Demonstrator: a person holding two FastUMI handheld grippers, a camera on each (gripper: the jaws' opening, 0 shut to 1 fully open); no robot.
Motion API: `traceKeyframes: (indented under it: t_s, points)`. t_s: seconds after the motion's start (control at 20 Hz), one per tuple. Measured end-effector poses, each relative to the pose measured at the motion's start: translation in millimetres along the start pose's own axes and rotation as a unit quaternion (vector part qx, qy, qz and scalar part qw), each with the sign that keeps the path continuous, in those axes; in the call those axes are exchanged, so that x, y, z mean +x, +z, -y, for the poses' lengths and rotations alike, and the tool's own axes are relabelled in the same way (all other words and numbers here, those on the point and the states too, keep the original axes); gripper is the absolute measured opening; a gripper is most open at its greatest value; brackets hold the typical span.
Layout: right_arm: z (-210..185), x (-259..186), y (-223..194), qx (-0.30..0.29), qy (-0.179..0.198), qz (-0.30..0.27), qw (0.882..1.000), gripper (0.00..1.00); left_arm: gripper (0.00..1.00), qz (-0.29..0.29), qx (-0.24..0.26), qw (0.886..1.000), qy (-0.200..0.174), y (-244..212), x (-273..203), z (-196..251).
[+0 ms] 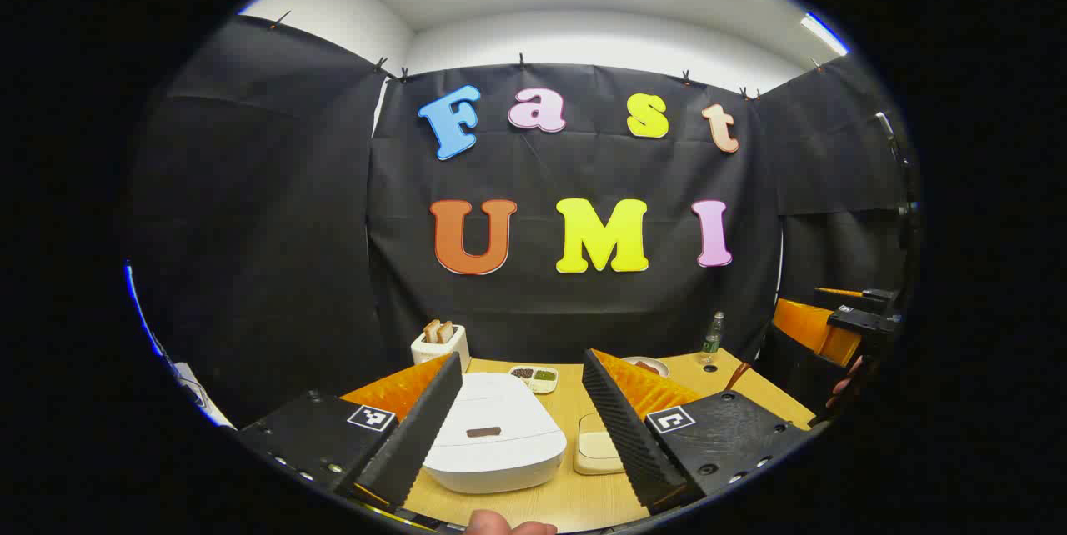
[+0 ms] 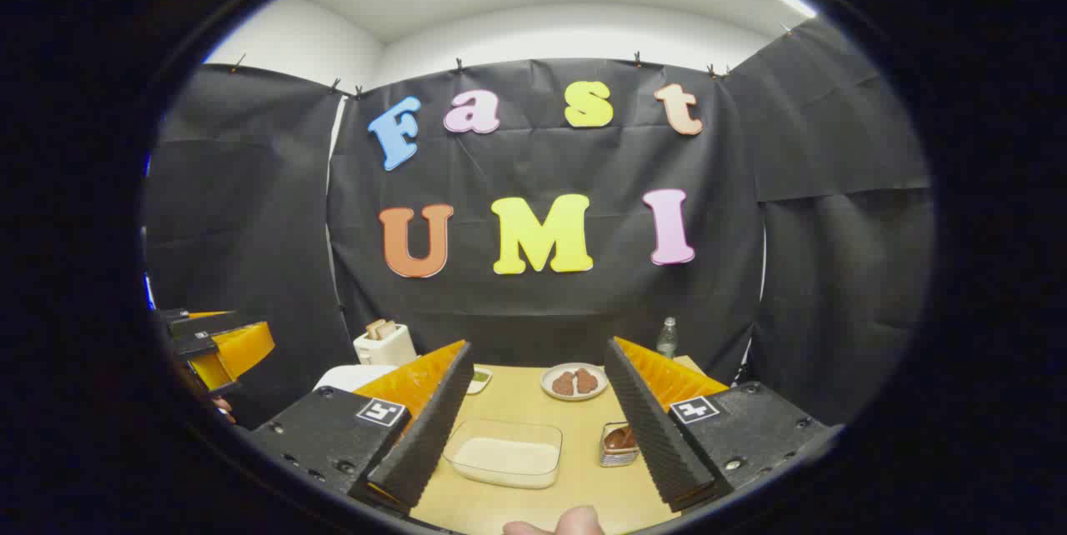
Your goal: Close the left gripper, press the button to open the rice cooker; take a wooden spoon from the chopstick holder with the right hand, scoop a spoonful of rice and pour it into the rice cooker, then put the wooden spoon back into the chopstick holder.
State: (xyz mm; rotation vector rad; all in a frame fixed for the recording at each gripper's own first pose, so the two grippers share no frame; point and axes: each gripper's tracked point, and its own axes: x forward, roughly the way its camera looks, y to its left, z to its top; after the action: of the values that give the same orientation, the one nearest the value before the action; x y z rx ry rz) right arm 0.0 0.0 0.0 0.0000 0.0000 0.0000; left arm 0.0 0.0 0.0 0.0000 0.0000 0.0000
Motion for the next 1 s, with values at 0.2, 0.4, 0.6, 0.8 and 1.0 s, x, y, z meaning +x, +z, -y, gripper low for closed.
traceKeyframes:
  t_s: [0.2,0.4,0.6,0.8,1.0]
  points:
    - [-2.0,-7.0,-0.6,-0.002,-0.001,0.002,1.000,0.96,0.94,0.000,-0.002,1.000,0.004,-0.7,-5.1,-5.1]
    - [-4.0,-11.0,0.0,-0.001,0.000,0.002,1.000,0.96,0.94,-0.004,-0.003,1.000,0.005,-3.0,-10.0,-8.3]
    - [-4.6,-12.9,-1.6,0.001,0.001,0.001,1.000,0.96,0.94,-0.007,-0.001,1.000,0.005,-4.1,-12.4,-7.2]
    - [-0.8,-14.1,0.4,0.002,-0.002,0.003,1.000,0.96,0.94,-0.008,0.001,1.000,0.003,-3.9,-13.4,-5.2]
    - [4.0,-13.1,1.0,0.002,-0.007,0.004,1.000,0.96,0.94,-0.010,-0.003,1.000,0.002,-4.3,-10.7,-2.0]
